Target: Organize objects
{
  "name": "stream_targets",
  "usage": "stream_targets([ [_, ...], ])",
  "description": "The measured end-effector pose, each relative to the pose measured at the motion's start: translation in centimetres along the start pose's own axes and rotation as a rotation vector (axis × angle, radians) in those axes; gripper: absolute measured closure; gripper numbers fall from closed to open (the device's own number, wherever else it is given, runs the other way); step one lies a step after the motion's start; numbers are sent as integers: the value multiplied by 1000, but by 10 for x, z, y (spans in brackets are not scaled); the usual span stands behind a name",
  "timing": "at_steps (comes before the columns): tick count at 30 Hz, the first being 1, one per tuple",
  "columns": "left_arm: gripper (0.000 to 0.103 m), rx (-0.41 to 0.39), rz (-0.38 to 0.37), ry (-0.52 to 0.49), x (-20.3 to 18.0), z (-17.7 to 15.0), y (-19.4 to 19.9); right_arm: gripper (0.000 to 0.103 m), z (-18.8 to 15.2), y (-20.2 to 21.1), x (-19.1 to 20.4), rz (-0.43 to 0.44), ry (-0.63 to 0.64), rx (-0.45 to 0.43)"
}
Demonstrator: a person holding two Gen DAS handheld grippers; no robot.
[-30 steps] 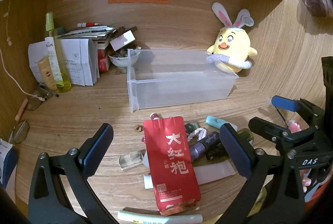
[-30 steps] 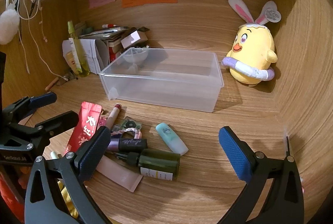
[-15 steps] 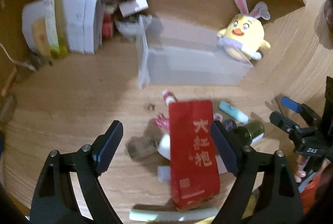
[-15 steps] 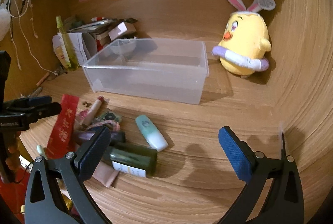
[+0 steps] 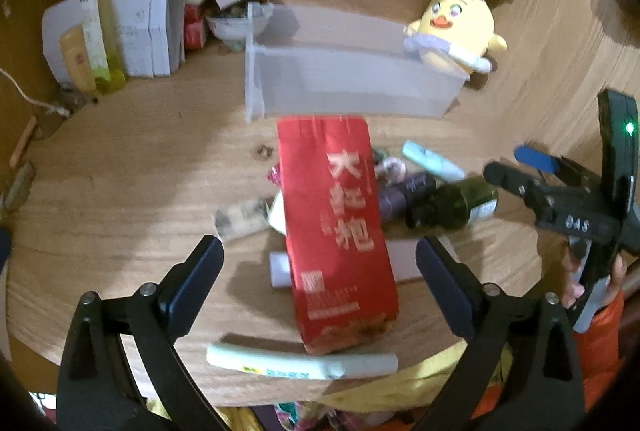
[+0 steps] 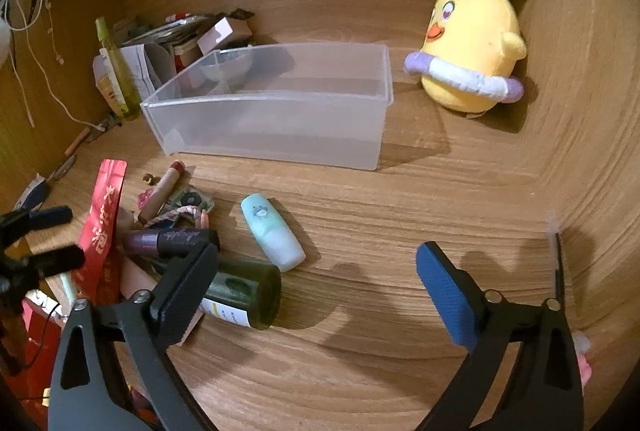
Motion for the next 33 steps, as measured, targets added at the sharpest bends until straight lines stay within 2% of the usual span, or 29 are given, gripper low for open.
stream_targets([
  [4, 5, 27, 15, 15, 2, -10, -8, 15, 3, -9, 6, 19, 11, 20],
  [9, 5, 34, 20, 17, 2, -18, -12, 22, 12, -22, 18, 39, 84, 42],
  [14, 5, 26, 14, 30, 3, -22, -13, 23, 13, -37, 31, 30, 185, 72],
  [19, 5, 31, -1, 41, 5, -23, -19, 25, 13, -44, 34, 21, 220, 91],
  [24, 16, 27, -3, 36, 5, -20, -19, 37, 14, -49, 36, 5, 239, 101],
  [28, 23, 31, -2, 32, 5, -19, -20, 41, 14, -51, 38, 16, 255, 108],
  [33, 41, 27, -1, 35, 5, -16, -21, 53, 14, -52, 40, 31, 267, 106],
])
Point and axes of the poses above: each gripper's, at about its wrist camera, not at the fingertips, and y roughly against the way its jaws point, x to its left, z to its top, the point moved 10 cm from there along -y, roughly the way its jaws point, and after that the axes turned 15 degrees about -z, right-handed, at the moved point
